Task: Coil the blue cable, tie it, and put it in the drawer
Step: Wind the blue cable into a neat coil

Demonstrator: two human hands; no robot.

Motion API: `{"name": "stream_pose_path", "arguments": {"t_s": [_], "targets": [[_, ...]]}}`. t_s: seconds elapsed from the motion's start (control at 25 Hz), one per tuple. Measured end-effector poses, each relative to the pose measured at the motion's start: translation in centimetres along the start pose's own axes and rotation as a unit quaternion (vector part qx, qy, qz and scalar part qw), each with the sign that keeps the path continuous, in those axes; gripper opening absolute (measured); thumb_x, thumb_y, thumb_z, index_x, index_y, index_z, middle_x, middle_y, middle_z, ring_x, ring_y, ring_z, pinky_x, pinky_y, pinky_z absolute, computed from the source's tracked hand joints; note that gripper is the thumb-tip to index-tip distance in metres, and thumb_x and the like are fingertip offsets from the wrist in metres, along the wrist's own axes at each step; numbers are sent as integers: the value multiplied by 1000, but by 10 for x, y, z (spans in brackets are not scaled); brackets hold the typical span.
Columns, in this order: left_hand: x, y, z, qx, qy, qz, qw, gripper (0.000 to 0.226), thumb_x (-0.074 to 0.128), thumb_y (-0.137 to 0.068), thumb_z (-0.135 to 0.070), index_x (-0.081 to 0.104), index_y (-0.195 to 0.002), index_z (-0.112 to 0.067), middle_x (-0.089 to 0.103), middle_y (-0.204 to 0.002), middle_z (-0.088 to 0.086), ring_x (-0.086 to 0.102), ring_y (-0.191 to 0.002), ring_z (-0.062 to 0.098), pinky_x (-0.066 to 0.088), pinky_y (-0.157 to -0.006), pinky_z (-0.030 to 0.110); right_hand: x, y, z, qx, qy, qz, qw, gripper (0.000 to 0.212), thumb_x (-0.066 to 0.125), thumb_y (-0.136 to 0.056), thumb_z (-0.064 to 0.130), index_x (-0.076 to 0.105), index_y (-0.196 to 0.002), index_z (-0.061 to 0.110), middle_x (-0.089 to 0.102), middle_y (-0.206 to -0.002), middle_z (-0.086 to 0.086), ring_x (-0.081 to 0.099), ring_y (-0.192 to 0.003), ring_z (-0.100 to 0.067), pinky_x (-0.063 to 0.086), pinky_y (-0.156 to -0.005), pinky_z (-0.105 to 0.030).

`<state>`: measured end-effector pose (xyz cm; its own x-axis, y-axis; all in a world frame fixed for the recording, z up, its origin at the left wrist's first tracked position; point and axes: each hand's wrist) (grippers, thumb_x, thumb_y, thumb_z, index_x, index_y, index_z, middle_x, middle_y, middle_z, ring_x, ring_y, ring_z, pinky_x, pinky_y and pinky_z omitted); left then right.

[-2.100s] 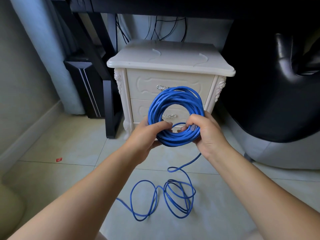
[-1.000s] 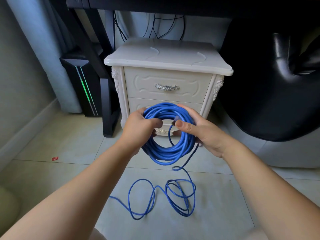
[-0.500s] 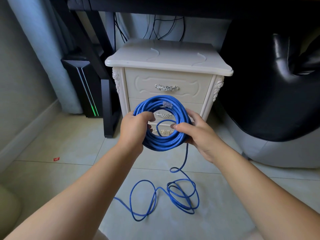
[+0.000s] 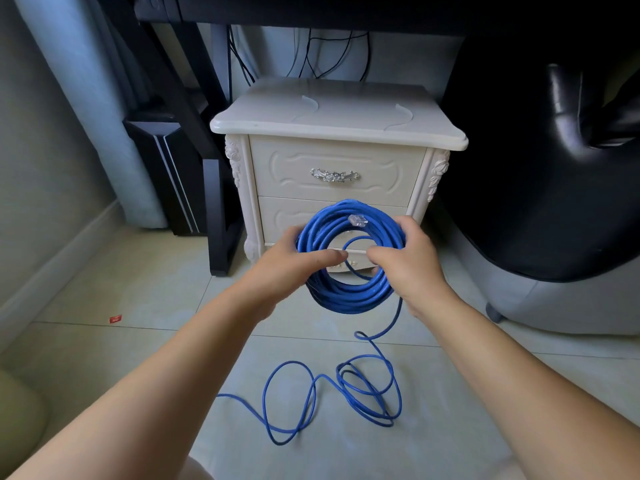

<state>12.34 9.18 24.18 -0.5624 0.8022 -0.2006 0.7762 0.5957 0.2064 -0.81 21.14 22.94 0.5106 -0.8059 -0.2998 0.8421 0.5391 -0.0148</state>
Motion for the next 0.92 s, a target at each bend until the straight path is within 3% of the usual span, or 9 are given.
{"name": "stream_pose_path", "arguments": {"t_s": [0.08, 0.12, 0.24, 0.32, 0.4, 0.6, 0.72, 0.8, 0.92], "targets": [[-3, 4, -5, 60, -41, 20, 997, 90, 86, -72, -31, 33, -144, -42, 52, -127, -19, 55, -112, -9, 43, -78, 3, -4, -1, 3, -21, 51, -8, 998, 30, 65, -70, 8, 59, -92, 28, 58, -69, 9, 54, -66, -19, 46, -64, -34], [-4, 4, -6, 96, -61, 26, 993, 96, 85, -72, -29, 27, -148, -44, 46, -136, -20, 47, -122, -11, 40, -81, 0, -5, -1, 4, -31, 79, -7, 996, 30, 66, -70, 9, 58, -93, 29, 60, -70, 10, 56, -69, -21, 48, -66, -35], [-3, 6, -8, 166, -136, 31, 976, 97, 85, -72, -34, 28, -149, -45, 35, -148, -23, 33, -131, -11, 34, -104, 16, -4, 4, 7, -84, 192, 15, 978, 39, 68, -71, 14, 57, -104, 32, 67, -88, 9, 62, -84, -22, 52, -77, -37], [-2, 6, -6, 191, -241, 23, 951, 97, 83, -73, -29, 27, -151, -40, 33, -149, -20, 35, -127, -9, 31, -105, 16, -1, 9, 10, -137, 247, 42, 959, 49, 67, -72, 14, 57, -116, 33, 66, -105, 9, 60, -94, -19, 50, -83, -35], [0, 6, -4, 211, -293, 28, 932, 96, 79, -73, -21, 27, -152, -36, 36, -147, -15, 40, -128, -1, 32, -104, 15, 1, 14, 13, -176, 257, 70, 948, 52, 66, -72, 12, 58, -120, 33, 62, -106, 14, 57, -94, -15, 48, -83, -32], [1, 5, 1, 191, -292, 23, 937, 61, 69, -78, -14, 48, -132, -30, 60, -113, -9, 57, -98, 8, 45, -84, 21, 0, 18, 14, -192, 272, 81, 940, 47, 67, -75, 15, 59, -118, 32, 63, -105, 14, 57, -93, -13, 46, -81, -30], [4, 4, 0, 197, -287, -18, 937, 31, 63, -82, -11, 58, -110, -23, 62, -84, -8, 56, -74, 9, 42, -66, 23, 1, 20, 14, -184, 262, 93, 943, 50, 69, -75, 19, 55, -120, 36, 65, -104, 14, 59, -92, -15, 49, -81, -32], [3, 2, -2, 207, -259, -58, 942, 23, 62, -80, -8, 61, -97, -23, 60, -71, -10, 52, -63, 4, 39, -59, 21, -1, 19, 17, -141, 181, 103, 968, 58, 73, -72, 22, 51, -122, 41, 65, -102, 11, 62, -88, -15, 51, -81, -32], [2, -1, -8, 172, -157, -104, 967, 20, 64, -79, -3, 63, -91, -19, 57, -63, -9, 50, -57, 8, 41, -60, 25, -9, 13, 15, -45, -1, 150, 988, 62, 82, -65, 32, 55, -120, 35, 68, -109, 8, 66, -101, -14, 52, -94, -34]]}}
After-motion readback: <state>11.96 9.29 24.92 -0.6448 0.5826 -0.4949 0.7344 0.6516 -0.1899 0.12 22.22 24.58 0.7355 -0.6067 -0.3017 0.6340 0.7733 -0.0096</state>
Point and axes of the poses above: each hand's wrist, its own y-axis away from the middle knuckle, its own x-axis out of the palm, z = x × y
